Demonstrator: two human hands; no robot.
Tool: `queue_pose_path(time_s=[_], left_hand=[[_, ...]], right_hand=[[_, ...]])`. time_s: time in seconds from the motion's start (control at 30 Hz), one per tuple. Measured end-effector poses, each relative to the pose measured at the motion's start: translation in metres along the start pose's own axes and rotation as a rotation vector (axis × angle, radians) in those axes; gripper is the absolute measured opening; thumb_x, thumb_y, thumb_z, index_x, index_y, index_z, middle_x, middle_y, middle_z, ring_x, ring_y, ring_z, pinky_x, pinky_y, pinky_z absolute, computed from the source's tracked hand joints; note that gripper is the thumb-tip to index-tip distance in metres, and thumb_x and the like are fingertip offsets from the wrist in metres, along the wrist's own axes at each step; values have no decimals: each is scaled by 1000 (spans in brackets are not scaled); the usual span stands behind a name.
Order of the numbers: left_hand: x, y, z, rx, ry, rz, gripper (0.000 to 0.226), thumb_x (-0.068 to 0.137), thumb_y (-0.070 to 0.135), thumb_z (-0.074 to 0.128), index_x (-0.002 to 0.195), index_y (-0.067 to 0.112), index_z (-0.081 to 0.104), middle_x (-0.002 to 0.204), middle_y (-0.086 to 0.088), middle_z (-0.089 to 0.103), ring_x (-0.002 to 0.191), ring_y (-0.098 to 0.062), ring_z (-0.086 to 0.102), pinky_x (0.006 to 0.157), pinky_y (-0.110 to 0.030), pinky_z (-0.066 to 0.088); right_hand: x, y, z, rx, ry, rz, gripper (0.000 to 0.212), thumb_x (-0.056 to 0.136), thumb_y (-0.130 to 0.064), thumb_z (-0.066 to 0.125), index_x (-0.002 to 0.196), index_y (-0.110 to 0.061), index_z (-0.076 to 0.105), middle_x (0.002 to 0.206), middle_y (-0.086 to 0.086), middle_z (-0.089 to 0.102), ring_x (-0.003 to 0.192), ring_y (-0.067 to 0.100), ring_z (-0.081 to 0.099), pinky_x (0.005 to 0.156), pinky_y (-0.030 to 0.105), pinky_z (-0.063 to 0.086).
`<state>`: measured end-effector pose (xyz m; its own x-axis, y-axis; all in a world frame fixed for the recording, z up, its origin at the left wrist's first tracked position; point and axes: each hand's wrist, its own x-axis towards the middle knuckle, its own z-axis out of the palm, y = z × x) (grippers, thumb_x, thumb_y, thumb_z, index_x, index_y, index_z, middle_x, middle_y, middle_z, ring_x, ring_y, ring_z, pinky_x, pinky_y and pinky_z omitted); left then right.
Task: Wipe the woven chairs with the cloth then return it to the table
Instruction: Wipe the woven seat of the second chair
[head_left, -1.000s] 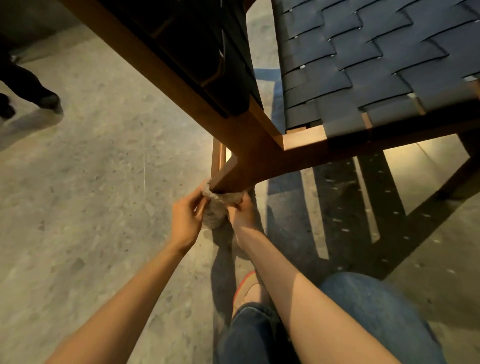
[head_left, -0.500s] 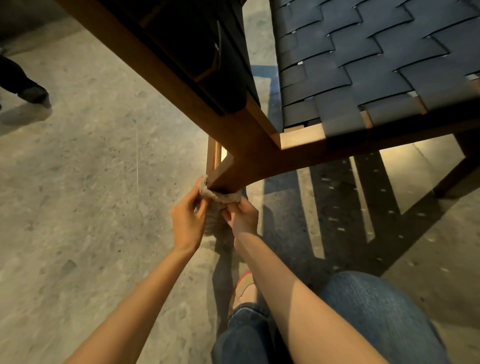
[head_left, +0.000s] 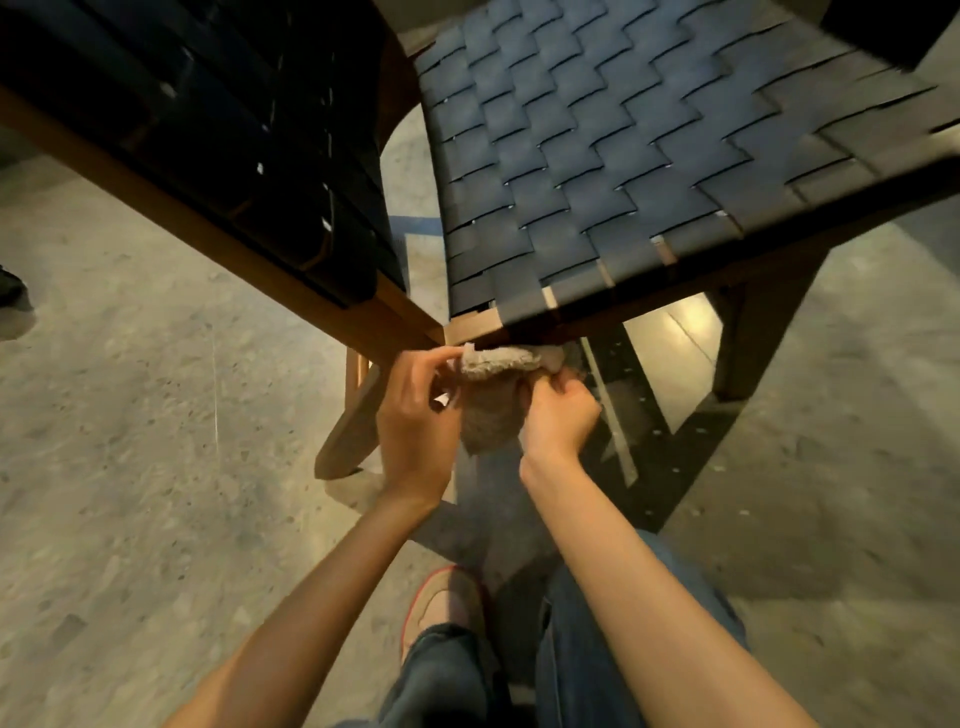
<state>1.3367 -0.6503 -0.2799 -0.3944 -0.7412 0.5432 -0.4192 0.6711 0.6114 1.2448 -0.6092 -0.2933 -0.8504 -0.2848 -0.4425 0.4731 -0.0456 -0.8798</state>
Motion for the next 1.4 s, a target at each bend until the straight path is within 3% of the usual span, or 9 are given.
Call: queue_pose_path(time_s=[0.2,0.37,0.53,0.83,1.0,1.07,1.17,1.27,1.4], left_hand=[[30,25,17,65,-60,223,27,73,-5,75,99,-1,68,90,-17,64,82,-13,55,71,-18,50],[37,27,17,33,-158,274,30,75,3,77,103,-2,69,92,-17,62,82,-12,53,69,-18,49],[64,80,46,-19,-301,351,22,82,11,71,102,3,69,95,-10,59,78,-12,56,66,-23,53],[95,142,87,-92,-414,389,15,84,17,71,93,5,72,90,-7,63,70,-17,59,67,-34,53],[116,175,104,-225,-402,364,15,85,16,69,98,8,70,93,-2,61,75,-10,58,70,-26,54],[127,187,114,-222,-409,365,13,86,17,68,97,12,72,94,0,62,83,-10,57,76,-28,52],[135,189,128,-170,-496,389,16,88,20,66,102,15,72,102,1,62,95,-11,56,86,-26,47],[137,179,133,-204,-540,406,24,90,22,63,113,17,67,110,3,60,102,-6,54,90,-14,41],[136,168,135,-281,-555,337,25,90,21,63,114,20,68,114,5,63,105,-1,54,91,-8,39]], right_hand=[[17,-33,-21,130,-20,20,22,89,0,58,108,-9,67,97,0,70,94,10,66,85,27,55],[31,-48,-39,156,41,9,9,91,-8,60,95,-13,67,93,0,69,86,8,67,74,20,57],[62,-86,-64,175,183,-95,19,90,-9,62,107,-13,68,93,-6,69,88,5,65,74,16,55],[89,-130,-99,186,377,-204,26,80,-16,75,64,-33,63,61,-17,64,64,0,65,51,7,47],[107,-171,-119,291,558,-436,20,84,-18,71,77,-34,64,86,-15,66,84,0,64,60,3,46],[117,-180,-121,292,465,-546,19,87,-21,68,101,-33,63,113,-9,63,99,-4,58,71,3,45],[127,-169,-114,120,271,-598,53,93,-24,59,141,-26,37,143,2,40,118,-1,41,80,-3,38],[134,-160,-101,76,203,-604,64,98,-23,50,148,-22,11,152,9,24,125,8,35,86,-1,36],[147,-180,-93,-10,270,-650,66,99,-25,46,148,-10,5,156,15,10,138,22,29,98,4,31]])
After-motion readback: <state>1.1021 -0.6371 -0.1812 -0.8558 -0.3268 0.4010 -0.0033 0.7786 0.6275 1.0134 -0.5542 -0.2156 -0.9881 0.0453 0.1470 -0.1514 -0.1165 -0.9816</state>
